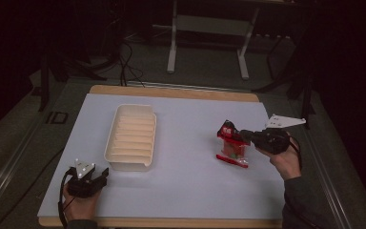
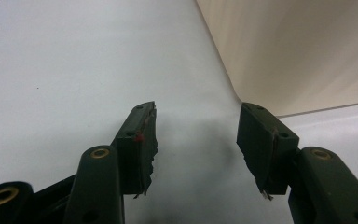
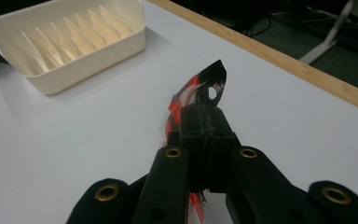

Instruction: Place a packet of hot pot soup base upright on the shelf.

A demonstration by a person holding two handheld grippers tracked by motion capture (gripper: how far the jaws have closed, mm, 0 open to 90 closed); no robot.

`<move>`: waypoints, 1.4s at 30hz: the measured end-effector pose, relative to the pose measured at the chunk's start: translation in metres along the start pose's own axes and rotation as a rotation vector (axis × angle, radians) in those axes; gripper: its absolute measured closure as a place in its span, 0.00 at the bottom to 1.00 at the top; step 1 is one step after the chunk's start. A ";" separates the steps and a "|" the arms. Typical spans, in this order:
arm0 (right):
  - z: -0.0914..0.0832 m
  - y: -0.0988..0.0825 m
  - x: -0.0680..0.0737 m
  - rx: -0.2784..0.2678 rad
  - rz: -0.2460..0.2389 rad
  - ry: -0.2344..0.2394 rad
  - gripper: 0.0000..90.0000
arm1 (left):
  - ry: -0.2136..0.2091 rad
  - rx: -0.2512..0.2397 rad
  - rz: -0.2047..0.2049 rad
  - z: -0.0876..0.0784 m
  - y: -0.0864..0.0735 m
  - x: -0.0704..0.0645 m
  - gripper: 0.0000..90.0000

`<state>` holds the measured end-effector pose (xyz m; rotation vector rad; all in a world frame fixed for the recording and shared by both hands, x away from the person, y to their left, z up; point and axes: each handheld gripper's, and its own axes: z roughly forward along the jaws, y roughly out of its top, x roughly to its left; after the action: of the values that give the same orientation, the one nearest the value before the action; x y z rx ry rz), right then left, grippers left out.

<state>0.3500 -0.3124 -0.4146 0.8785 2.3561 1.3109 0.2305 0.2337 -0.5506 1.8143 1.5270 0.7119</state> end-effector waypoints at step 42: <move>0.030 0.021 0.040 -0.038 -0.075 0.127 0.99 | -0.003 -0.006 -0.006 0.000 0.000 0.000 0.52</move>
<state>0.3429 -0.2593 -0.4117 0.7084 2.4254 1.4144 0.2305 0.2337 -0.5507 1.8052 1.5262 0.7094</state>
